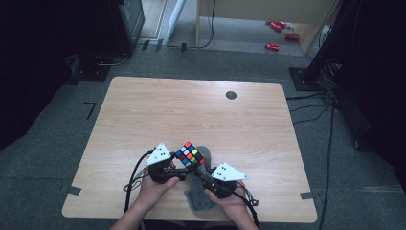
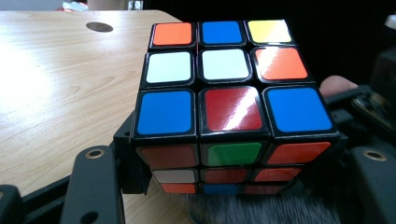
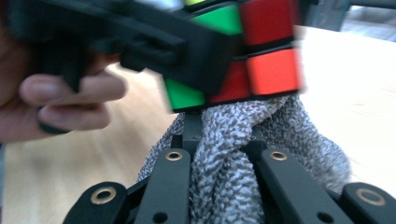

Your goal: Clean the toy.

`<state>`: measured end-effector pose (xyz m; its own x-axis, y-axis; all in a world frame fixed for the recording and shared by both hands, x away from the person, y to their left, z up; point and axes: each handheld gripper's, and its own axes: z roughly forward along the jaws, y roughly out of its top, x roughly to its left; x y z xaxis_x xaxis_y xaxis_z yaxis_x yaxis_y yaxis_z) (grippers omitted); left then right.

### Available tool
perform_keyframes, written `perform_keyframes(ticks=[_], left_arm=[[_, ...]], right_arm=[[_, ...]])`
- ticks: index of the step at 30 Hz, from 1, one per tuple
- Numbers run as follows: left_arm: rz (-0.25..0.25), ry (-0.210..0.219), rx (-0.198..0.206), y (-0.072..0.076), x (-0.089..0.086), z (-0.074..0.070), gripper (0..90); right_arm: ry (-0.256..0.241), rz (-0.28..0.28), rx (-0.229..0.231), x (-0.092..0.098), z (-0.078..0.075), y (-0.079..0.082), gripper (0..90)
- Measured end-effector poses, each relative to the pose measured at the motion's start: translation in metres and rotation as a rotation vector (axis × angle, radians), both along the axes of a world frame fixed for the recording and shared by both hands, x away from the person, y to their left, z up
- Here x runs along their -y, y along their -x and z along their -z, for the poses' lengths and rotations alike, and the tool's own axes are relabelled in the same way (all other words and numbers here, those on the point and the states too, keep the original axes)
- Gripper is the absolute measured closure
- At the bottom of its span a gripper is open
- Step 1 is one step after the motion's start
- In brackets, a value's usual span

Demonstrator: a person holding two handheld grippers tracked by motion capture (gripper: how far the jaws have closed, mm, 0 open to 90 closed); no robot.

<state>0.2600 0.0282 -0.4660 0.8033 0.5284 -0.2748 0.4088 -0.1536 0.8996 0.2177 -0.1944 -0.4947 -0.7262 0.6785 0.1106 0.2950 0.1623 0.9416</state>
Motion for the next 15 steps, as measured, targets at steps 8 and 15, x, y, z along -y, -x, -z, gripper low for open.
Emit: perform_keyframes(ticks=[8,15], left_arm=[[0.006,-0.007,-0.003,0.0,0.001,0.0,34.3],[0.0,-0.007,0.002,-0.001,-0.001,0.0,34.3]], right_arm=[[-0.018,-0.025,-0.029,-0.005,0.004,0.001,79.9],[-0.014,0.007,-0.006,0.006,-0.002,-0.002,79.8]])
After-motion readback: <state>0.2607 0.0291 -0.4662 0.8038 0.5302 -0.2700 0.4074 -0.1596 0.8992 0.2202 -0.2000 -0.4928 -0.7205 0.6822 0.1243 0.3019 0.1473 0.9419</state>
